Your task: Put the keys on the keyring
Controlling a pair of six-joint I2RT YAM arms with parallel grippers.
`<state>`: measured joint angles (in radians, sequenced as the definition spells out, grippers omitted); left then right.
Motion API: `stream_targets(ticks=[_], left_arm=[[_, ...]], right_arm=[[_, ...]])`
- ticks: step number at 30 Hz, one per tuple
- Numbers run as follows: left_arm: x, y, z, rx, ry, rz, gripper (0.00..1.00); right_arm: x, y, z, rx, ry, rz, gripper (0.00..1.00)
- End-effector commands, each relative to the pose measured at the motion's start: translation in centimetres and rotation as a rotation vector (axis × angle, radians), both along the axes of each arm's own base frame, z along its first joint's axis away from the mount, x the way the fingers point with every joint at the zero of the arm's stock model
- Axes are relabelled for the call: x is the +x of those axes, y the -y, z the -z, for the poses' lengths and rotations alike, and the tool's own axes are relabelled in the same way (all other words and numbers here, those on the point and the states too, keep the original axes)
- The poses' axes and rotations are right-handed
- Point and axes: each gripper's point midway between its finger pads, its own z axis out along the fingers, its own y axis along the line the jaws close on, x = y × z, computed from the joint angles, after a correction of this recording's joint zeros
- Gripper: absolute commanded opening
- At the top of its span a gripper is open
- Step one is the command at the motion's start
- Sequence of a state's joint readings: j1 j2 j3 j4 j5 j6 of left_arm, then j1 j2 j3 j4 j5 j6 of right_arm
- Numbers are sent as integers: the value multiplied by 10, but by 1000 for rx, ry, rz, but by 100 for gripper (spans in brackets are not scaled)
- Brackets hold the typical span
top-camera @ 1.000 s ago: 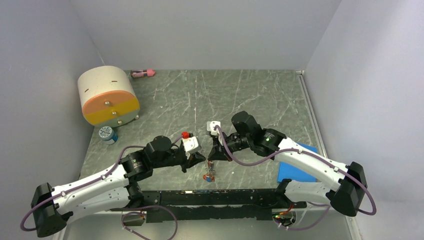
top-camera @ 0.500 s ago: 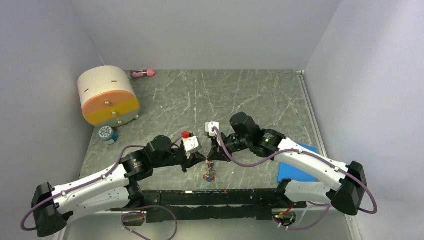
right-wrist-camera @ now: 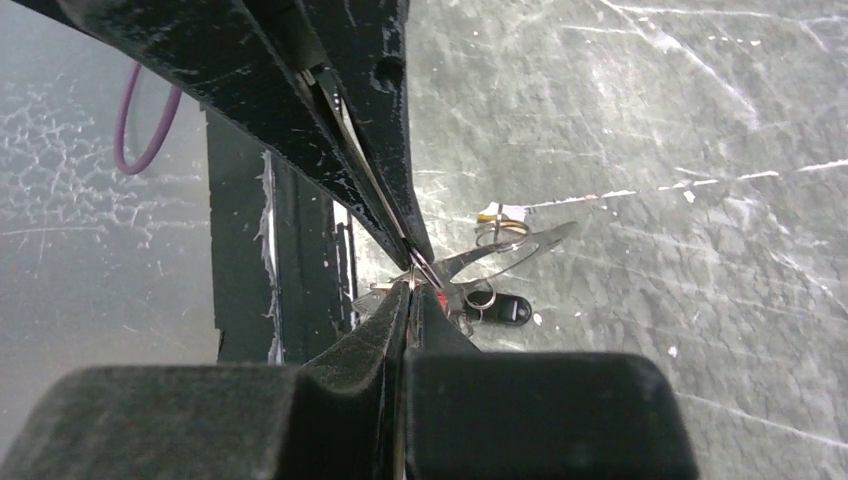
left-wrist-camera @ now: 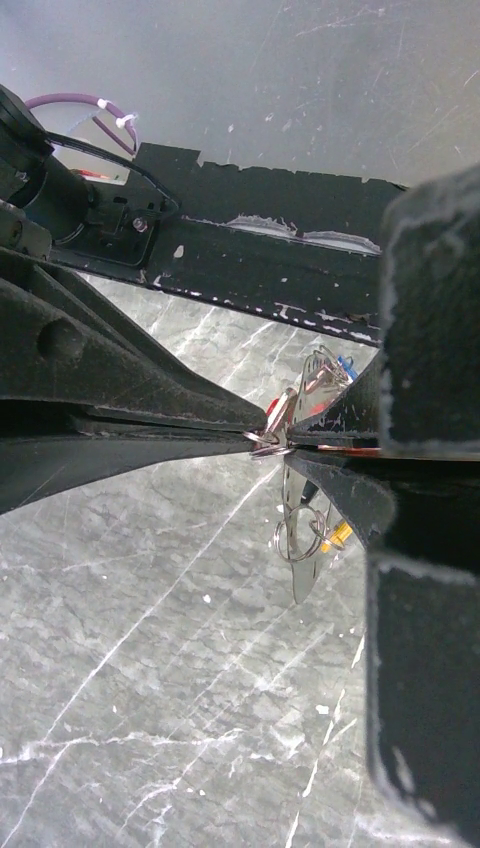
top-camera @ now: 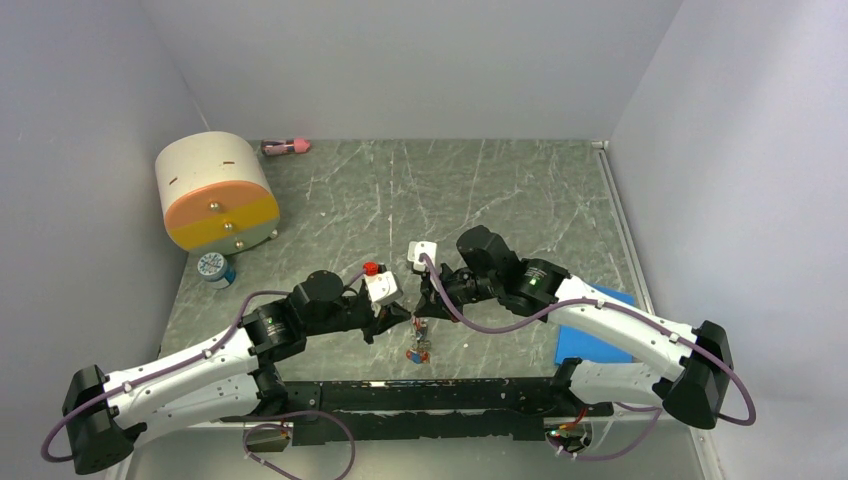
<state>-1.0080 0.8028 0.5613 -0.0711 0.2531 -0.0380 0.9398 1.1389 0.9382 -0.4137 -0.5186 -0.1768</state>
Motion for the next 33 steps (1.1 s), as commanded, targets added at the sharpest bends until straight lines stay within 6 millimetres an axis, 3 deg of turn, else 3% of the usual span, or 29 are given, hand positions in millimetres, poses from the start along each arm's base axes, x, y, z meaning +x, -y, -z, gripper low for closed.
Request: stream_targets(ticks=[1,16,25,33], left_arm=[[-4,7,-24,-55,22,33,3],[-6,5,-26,-61,20,37,3],[-7,4,-25,-63,16,37,3],[-7,5,-23,-67,13,35,3]], right_arm=[[18,-2,-19,35,72,85,0],[28,0,-18,37,71,163,0],[8,-6,-35,100,71,32,0],[3,-13,-34,95,52,-21,0]])
